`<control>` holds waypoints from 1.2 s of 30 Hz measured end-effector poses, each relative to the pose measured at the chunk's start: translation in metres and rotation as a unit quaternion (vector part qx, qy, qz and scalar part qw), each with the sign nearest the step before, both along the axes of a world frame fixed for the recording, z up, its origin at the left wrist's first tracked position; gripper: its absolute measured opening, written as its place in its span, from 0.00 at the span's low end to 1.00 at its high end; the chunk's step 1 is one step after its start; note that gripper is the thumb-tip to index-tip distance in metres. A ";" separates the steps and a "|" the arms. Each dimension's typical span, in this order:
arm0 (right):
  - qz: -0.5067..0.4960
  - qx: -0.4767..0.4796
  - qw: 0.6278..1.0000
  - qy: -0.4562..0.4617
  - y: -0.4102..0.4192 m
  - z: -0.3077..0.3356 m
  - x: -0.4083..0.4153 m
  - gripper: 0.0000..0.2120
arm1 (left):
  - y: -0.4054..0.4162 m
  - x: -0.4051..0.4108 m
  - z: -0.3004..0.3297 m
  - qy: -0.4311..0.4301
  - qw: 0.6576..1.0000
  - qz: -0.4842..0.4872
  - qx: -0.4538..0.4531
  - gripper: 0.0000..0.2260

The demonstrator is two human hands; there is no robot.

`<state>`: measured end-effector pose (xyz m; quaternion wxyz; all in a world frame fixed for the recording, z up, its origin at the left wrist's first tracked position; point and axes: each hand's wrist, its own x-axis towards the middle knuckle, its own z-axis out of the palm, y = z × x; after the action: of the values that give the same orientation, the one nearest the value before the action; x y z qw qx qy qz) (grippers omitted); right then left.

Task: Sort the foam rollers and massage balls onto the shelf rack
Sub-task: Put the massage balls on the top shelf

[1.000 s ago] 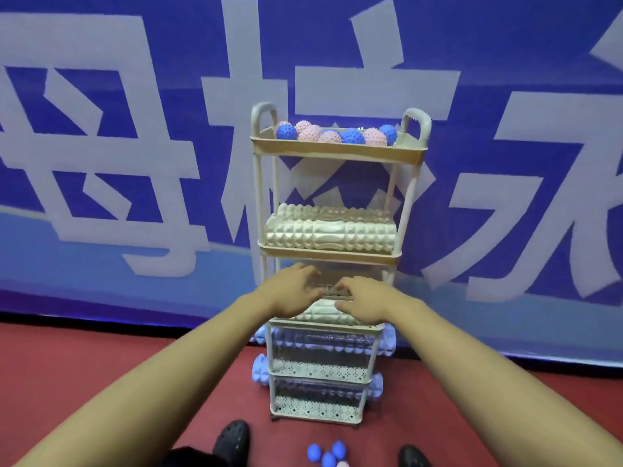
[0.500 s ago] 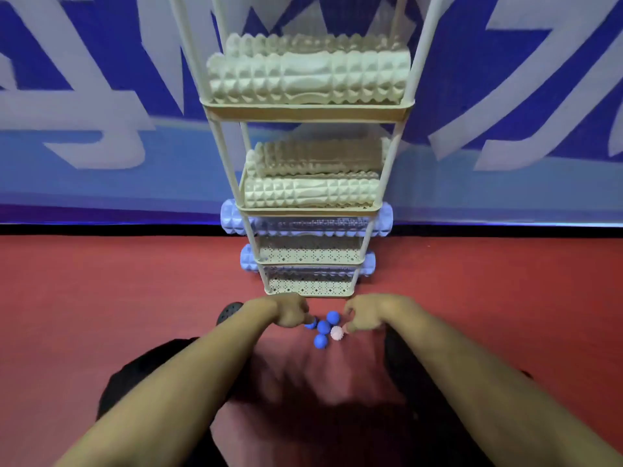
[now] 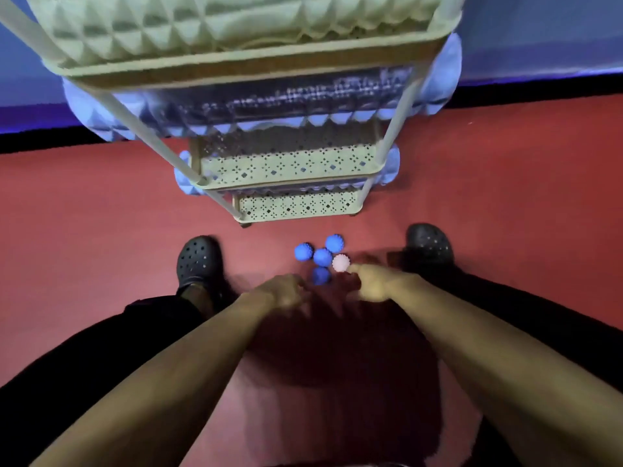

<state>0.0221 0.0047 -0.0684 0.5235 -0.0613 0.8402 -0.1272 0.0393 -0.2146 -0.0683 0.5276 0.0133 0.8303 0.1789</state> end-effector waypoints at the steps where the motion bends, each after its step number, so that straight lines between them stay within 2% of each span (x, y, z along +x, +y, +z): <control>1: -0.011 -0.005 1.000 0.008 -0.001 -0.018 -0.001 0.35 | 0.000 0.000 -0.015 0.002 1.000 0.004 0.006 0.17; 6: -0.041 -0.029 0.996 0.080 -0.005 -0.079 -0.006 0.37 | 0.009 0.001 -0.079 0.074 0.994 0.079 0.029 0.26; 10: -0.086 -0.054 0.991 0.084 -0.005 -0.112 0.000 0.31 | 0.030 -0.002 -0.109 0.109 0.972 0.207 0.001 0.27; 14: -0.145 -0.095 0.978 0.121 -0.007 -0.128 0.006 0.26 | 0.043 0.004 -0.129 0.114 0.955 0.273 -0.010 0.28; 19: -0.209 -0.121 0.958 0.154 -0.012 -0.139 0.006 0.18 | 0.043 0.011 -0.138 0.113 0.944 0.310 -0.005 0.27; 24: -0.255 -0.112 0.946 0.167 -0.014 -0.144 0.007 0.11 | 0.027 0.016 -0.140 0.087 0.954 0.285 0.036 0.25; 26: -0.270 -0.111 0.941 0.170 -0.013 -0.142 0.010 0.11 | 0.018 0.016 -0.139 0.084 0.952 0.290 0.043 0.22; 29: -0.287 -0.122 0.934 0.173 -0.014 -0.136 0.012 0.13 | 0.008 0.016 -0.136 0.080 0.932 0.349 0.059 0.18; 32: -0.283 -0.151 0.937 0.135 -0.018 -0.125 0.007 0.21 | -0.001 0.012 -0.135 0.092 0.919 0.376 0.070 0.18; 34: -0.214 -0.135 0.960 0.116 -0.023 -0.121 0.001 0.26 | -0.005 0.011 -0.134 0.100 0.915 0.384 0.079 0.19; 36: -0.126 -0.093 0.979 0.134 -0.032 -0.121 -0.004 0.30 | -0.007 0.013 -0.134 0.102 0.912 0.388 0.087 0.20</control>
<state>0.0177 -0.0271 -0.1895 0.3785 -0.0199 0.8881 -0.2600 0.0518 -0.2218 -0.2023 0.3257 -0.2461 0.8004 0.4389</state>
